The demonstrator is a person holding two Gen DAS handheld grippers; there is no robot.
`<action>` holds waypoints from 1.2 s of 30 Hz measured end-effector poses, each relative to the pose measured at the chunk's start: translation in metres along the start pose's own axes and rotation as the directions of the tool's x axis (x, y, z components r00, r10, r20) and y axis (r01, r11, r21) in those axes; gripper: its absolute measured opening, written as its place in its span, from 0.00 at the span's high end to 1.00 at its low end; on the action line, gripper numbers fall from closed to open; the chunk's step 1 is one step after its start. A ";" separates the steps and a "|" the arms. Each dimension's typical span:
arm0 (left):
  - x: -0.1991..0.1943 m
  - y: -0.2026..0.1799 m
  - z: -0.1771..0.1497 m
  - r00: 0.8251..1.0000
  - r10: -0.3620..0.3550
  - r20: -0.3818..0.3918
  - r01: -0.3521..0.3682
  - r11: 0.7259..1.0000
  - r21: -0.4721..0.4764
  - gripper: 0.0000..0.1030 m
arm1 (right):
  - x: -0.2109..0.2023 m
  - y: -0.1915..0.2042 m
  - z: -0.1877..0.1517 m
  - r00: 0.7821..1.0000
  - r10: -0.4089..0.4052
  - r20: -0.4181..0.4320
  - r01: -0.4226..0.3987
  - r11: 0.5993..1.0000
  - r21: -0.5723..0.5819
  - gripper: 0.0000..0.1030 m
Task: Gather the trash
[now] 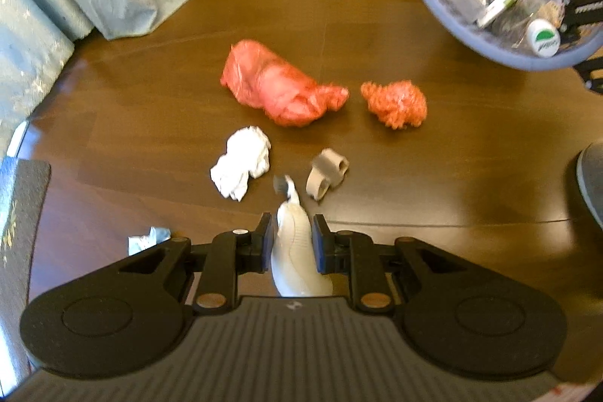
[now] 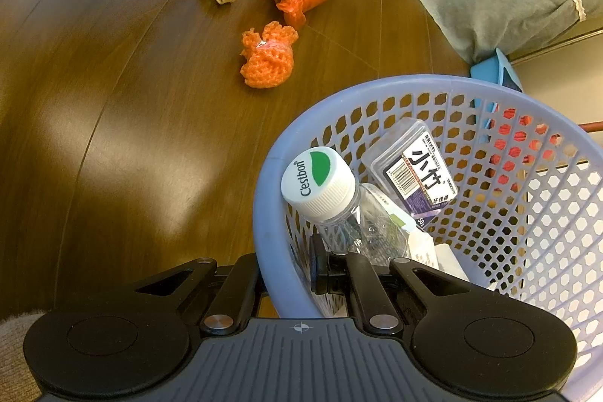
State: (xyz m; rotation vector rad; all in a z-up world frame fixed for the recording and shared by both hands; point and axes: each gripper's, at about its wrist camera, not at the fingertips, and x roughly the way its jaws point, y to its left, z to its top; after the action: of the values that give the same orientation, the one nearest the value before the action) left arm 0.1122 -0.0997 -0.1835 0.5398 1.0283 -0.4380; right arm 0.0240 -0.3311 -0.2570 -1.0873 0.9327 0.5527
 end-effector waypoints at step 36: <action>0.070 -0.021 -0.086 0.971 -0.156 -0.180 0.131 0.981 -0.139 0.78 | -0.001 0.000 0.000 1.000 0.000 -0.009 0.000 1.000 -0.008 0.96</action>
State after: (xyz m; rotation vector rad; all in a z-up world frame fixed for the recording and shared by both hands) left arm 0.0729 -0.0704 -0.2849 0.3998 1.2758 -0.4517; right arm 0.0230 -0.3309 -0.2561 -1.0974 0.9390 0.5522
